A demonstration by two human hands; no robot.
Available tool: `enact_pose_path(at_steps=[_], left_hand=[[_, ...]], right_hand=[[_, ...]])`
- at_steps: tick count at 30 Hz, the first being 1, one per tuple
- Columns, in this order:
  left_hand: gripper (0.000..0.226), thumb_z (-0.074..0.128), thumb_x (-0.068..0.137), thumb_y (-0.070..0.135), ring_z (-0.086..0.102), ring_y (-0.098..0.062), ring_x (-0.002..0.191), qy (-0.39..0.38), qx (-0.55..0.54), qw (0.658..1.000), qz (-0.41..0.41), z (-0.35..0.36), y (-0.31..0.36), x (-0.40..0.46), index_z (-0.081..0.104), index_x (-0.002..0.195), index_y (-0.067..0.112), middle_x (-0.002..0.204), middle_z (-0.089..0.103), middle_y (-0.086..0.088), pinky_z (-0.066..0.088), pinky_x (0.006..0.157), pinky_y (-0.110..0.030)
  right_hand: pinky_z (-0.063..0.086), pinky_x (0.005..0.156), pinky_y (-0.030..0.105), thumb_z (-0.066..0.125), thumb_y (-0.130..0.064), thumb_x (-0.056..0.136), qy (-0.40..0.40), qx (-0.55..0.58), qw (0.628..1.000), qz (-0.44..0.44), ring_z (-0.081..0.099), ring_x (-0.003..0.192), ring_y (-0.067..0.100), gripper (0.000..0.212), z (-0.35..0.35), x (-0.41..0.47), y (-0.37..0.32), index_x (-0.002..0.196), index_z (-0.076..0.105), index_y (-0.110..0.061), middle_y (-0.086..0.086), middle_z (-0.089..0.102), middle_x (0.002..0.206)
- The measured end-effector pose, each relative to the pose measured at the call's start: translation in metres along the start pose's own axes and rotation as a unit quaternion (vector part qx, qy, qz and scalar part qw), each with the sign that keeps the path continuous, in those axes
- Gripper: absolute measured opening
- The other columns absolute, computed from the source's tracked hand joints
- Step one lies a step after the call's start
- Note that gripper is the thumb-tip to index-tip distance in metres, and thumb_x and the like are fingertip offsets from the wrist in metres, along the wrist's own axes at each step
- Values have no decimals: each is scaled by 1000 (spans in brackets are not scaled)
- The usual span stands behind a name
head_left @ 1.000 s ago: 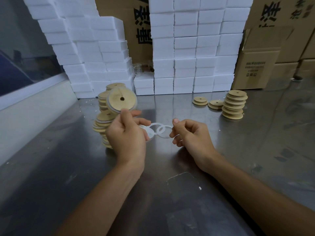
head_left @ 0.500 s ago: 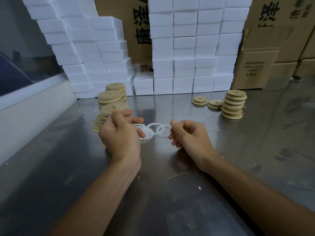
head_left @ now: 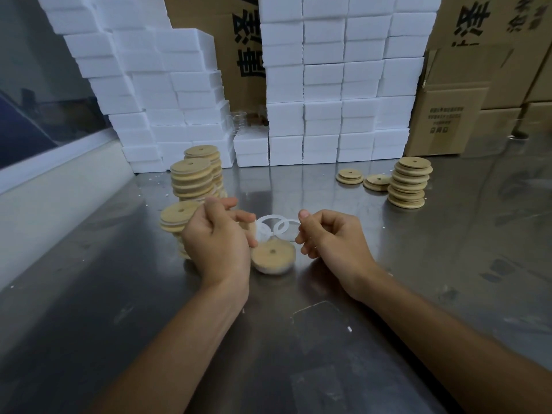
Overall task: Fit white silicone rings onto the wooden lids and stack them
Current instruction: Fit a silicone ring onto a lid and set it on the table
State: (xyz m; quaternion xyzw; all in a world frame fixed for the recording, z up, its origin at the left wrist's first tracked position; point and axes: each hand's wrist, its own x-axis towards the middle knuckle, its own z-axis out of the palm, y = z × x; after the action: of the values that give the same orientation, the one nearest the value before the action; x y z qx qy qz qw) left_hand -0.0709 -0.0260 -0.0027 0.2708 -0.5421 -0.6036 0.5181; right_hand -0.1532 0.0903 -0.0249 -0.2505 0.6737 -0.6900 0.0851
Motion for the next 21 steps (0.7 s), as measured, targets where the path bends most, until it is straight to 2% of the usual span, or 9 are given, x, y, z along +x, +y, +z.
enact_pose_path(at_steps=[4, 7, 9, 11, 12, 14, 16, 19, 21], left_hand=[[34, 41, 102, 20, 47, -11, 33, -38, 47, 998, 1, -3, -9, 0, 62, 76, 12, 54, 65, -2, 38, 38, -19], [33, 48, 99, 23, 55, -13, 46, -116, 164, 976, 79, -7, -19, -2, 62, 70, 16, 55, 64, -1, 47, 49, -28], [29, 56, 94, 27, 57, -12, 54, -172, 299, 925, 162, -11, -26, -3, 62, 66, 20, 54, 60, 4, 46, 52, -32], [20, 62, 87, 35, 53, -9, 55, -210, 403, 866, 209, -13, -27, -5, 67, 70, 26, 52, 54, 10, 38, 49, -27], [18, 63, 85, 41, 51, -10, 55, -223, 430, 847, 220, -14, -27, -6, 69, 74, 29, 53, 51, 11, 35, 49, -26], [31, 62, 80, 55, 52, -12, 61, -228, 460, 826, 232, -13, -27, -7, 71, 77, 26, 61, 52, 10, 39, 52, -28], [40, 64, 77, 59, 55, -16, 74, -224, 476, 815, 244, -12, -27, -6, 71, 75, 20, 77, 56, 7, 48, 61, -34], [31, 72, 77, 48, 49, -17, 90, -240, 483, 797, 272, -11, -27, -6, 70, 74, 17, 92, 55, 4, 44, 73, -35], [29, 73, 78, 42, 53, -21, 95, -254, 473, 795, 282, -12, -26, -7, 63, 66, 18, 92, 61, 3, 43, 79, -38]], right_hand=[[49, 51, 20, 59, -27, 98, 7, -7, 1000, 3, 59, 55, 11, 37, -1, 1, 1, 80, 65, 5, 5, 69, 67], [53, 54, 21, 59, -26, 98, 17, -7, 1000, 9, 62, 56, 11, 34, -1, 3, 3, 79, 67, 2, 8, 70, 69], [53, 54, 20, 60, -25, 97, 19, -3, 1000, 15, 62, 56, 11, 35, -1, 4, 5, 80, 67, 4, 9, 71, 70], [52, 54, 20, 61, -26, 97, 22, -3, 1000, 19, 62, 57, 11, 36, -2, 7, 9, 80, 66, 5, 12, 71, 71], [51, 55, 20, 61, -27, 97, 27, -6, 999, 20, 63, 58, 11, 36, -4, 8, 10, 80, 66, 5, 12, 71, 72], [52, 56, 20, 62, -30, 96, 49, -28, 998, 23, 64, 58, 9, 36, -10, 13, 13, 79, 67, 1, 8, 72, 71], [55, 57, 20, 62, -32, 96, 86, -62, 994, 27, 64, 58, 6, 34, -19, 20, 15, 78, 69, -3, 4, 72, 70], [57, 59, 23, 60, -30, 96, 145, -78, 986, 33, 64, 60, 5, 30, -32, 33, 20, 80, 69, -6, 2, 71, 71], [56, 53, 22, 60, -29, 95, 169, -91, 981, 34, 67, 63, 11, 26, -37, 41, 23, 83, 67, -7, 3, 70, 72]])
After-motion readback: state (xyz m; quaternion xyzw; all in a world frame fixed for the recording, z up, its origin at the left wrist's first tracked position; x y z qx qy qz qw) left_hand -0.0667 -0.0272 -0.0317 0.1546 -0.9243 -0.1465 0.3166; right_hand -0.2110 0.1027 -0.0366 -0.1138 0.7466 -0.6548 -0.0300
